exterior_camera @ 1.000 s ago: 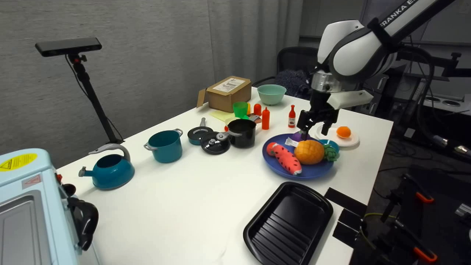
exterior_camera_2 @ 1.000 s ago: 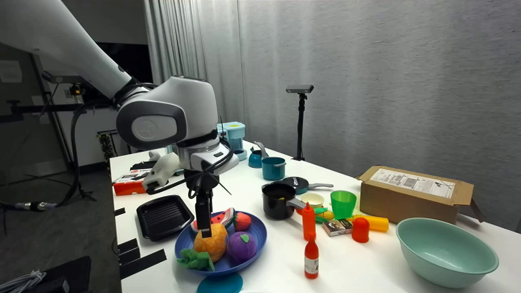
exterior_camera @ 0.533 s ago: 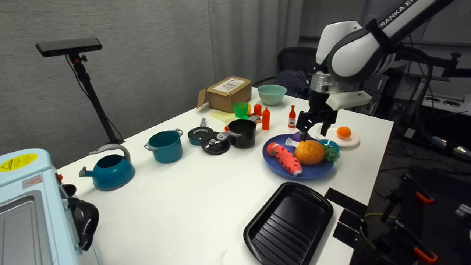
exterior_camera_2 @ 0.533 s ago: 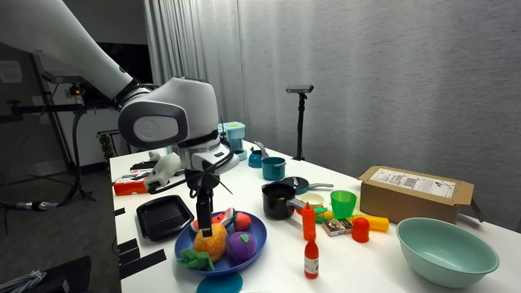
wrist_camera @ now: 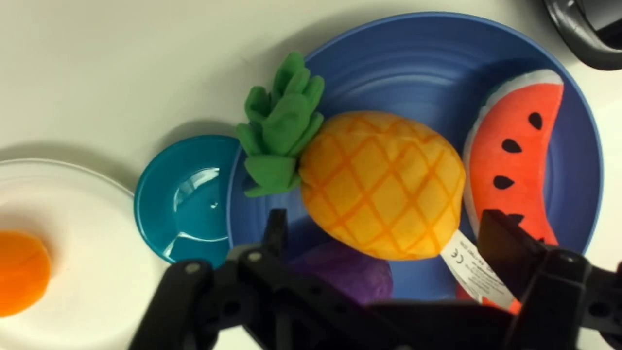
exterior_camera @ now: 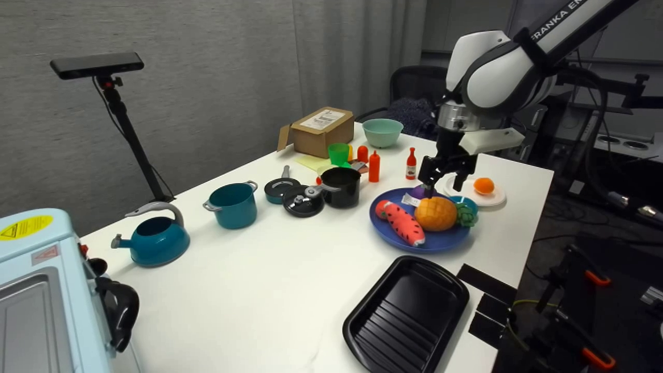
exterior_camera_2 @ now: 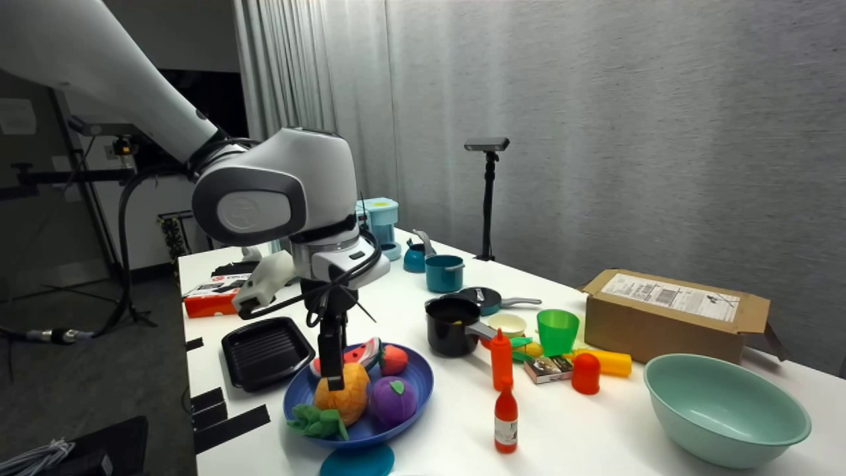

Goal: Put the strawberry, the eggplant, the pineapple, the watermelon and the orange plush toys on the blue plate

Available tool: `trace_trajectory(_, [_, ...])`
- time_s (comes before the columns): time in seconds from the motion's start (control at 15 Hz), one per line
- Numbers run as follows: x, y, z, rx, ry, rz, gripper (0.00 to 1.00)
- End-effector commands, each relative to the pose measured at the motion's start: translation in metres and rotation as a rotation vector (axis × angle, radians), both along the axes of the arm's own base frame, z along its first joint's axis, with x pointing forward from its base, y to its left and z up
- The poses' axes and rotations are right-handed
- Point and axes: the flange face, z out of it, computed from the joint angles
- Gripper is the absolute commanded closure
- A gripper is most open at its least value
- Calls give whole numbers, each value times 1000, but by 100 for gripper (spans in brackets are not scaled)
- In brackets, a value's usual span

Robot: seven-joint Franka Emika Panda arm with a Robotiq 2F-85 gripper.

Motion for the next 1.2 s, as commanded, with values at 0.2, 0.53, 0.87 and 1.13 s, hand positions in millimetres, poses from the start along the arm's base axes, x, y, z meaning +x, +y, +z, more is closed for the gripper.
trace_trajectory(0.2, [-10, -104, -15, -84, 79, -123, 0])
trace_trajectory(0.53, [-24, -156, -34, -111, 67, -185, 0])
trace_trajectory(0.87, [-20, -179, -39, -167, -1, -244, 0])
trace_trajectory(1.13, [-25, -196, -46, -207, 18, -277, 0])
